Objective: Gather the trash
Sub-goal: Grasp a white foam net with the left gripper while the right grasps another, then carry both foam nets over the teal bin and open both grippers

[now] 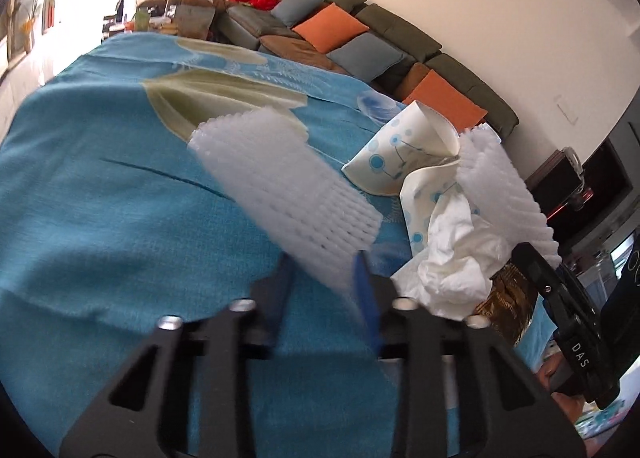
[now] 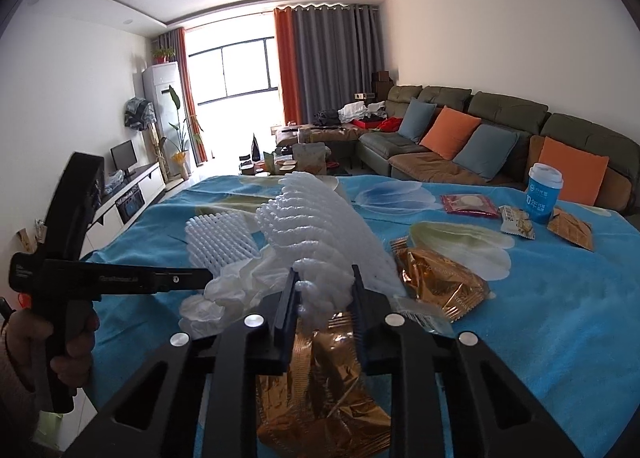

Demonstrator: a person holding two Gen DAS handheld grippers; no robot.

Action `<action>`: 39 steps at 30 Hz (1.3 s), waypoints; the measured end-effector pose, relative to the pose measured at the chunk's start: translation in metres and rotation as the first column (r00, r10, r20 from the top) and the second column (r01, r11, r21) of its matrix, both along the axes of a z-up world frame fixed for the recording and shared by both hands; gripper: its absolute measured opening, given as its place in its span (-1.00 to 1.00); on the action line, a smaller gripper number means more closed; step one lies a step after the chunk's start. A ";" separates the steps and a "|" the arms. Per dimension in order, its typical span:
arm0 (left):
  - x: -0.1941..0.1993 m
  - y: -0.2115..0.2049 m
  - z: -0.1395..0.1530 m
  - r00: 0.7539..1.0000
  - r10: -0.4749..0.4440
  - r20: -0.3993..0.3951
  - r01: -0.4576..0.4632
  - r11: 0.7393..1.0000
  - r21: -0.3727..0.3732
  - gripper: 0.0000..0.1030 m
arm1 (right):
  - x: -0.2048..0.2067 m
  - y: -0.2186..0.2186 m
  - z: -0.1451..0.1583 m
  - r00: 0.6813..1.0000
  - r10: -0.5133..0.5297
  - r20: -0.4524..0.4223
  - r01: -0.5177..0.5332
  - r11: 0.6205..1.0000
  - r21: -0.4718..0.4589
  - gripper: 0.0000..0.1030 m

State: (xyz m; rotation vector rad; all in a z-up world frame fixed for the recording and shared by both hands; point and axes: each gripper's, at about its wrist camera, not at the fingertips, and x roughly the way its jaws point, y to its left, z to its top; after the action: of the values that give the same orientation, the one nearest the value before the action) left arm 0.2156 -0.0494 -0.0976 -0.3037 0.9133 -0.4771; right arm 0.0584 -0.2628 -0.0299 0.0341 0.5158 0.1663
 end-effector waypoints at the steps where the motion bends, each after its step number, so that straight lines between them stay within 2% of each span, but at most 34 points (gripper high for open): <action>1: -0.003 0.002 0.005 1.000 0.000 -0.002 0.000 1.000 -0.015 -0.58 | 0.000 -0.001 0.002 1.000 0.003 0.005 -0.003 1.000 0.001 -0.61; 4: -0.004 0.003 0.009 1.000 -0.001 0.018 0.002 1.000 -0.028 -0.71 | -0.003 -0.001 0.010 1.000 0.013 0.027 -0.013 1.000 0.002 -0.63; 10: -0.022 0.011 0.033 0.995 0.004 0.095 -0.003 1.000 -0.016 -0.74 | -0.006 0.001 0.031 0.996 0.043 0.073 -0.044 0.999 0.011 -0.63; 15: -0.042 0.038 0.054 0.988 0.031 0.149 -0.026 0.999 -0.033 -0.74 | -0.005 0.009 0.042 0.990 0.111 0.084 -0.117 0.991 0.066 -0.63; 22: -0.093 0.104 0.080 0.971 0.125 0.201 -0.117 0.992 -0.052 -0.74 | 0.007 0.045 0.046 0.964 0.260 0.063 -0.266 0.955 0.133 -0.63; 25: -0.111 0.137 0.082 0.964 0.177 0.199 -0.172 0.984 -0.042 -0.74 | 0.013 0.073 0.045 0.941 0.335 0.049 -0.339 0.933 0.120 -0.63; 30: -0.142 0.195 0.076 0.941 0.281 0.190 -0.280 0.959 -0.032 -0.74 | 0.022 0.128 0.040 0.882 0.471 0.013 -0.469 0.877 0.101 -0.63; 35: -0.167 0.257 0.073 0.897 0.414 0.157 -0.416 0.909 -0.023 -0.74 | 0.037 0.183 0.033 0.809 0.586 -0.041 -0.580 0.808 0.098 -0.63; 39: -0.180 0.296 0.063 0.865 0.484 0.134 -0.487 0.873 -0.011 -0.74 | 0.044 0.223 0.032 0.761 0.645 -0.074 -0.640 0.765 0.077 -0.63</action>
State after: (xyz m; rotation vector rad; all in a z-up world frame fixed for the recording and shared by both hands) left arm 0.0353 0.2461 -0.0343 -0.4610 0.6773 -0.0165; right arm 0.1025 -0.0396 0.0017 -0.0945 0.6063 0.8638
